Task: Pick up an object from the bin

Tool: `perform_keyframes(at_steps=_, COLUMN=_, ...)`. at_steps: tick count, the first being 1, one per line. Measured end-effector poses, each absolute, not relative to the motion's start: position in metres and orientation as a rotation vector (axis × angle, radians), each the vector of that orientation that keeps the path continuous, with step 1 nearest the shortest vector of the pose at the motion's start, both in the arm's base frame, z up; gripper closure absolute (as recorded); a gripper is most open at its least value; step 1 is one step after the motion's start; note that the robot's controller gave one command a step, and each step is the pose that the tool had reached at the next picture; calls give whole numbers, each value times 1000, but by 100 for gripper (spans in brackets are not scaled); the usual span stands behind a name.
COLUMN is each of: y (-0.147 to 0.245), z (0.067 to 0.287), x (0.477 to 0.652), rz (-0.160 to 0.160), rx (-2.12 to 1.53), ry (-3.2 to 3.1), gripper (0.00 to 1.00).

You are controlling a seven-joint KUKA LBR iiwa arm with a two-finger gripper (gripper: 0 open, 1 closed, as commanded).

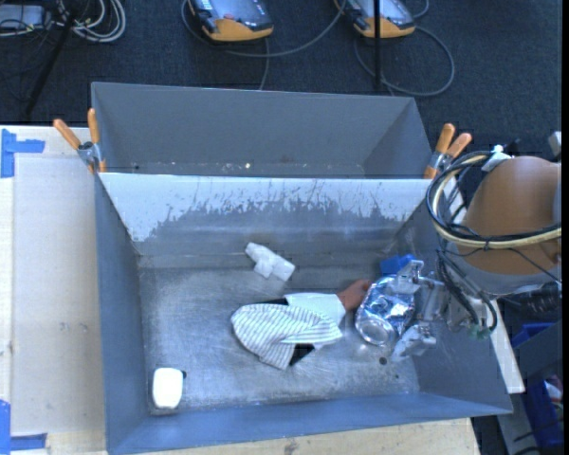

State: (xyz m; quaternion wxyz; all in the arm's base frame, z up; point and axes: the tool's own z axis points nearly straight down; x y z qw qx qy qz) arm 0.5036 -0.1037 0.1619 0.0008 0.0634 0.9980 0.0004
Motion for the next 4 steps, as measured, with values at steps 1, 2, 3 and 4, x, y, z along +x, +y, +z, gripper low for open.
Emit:
perform_keyframes(at_steps=1, y=-82, z=93, x=523, rz=14, rx=811, ry=3046, gripper=100)
perform_keyframes(at_steps=2, y=-81, z=89, x=527, rz=12, rx=826, ry=3034, gripper=100)
perform_keyframes(at_steps=3, y=-73, z=195, x=521, rz=-1, rx=711, ry=3061, gripper=100)
perform_keyframes(at_steps=4, y=-73, z=195, x=521, rz=-1, rx=710, ry=3061, gripper=100)
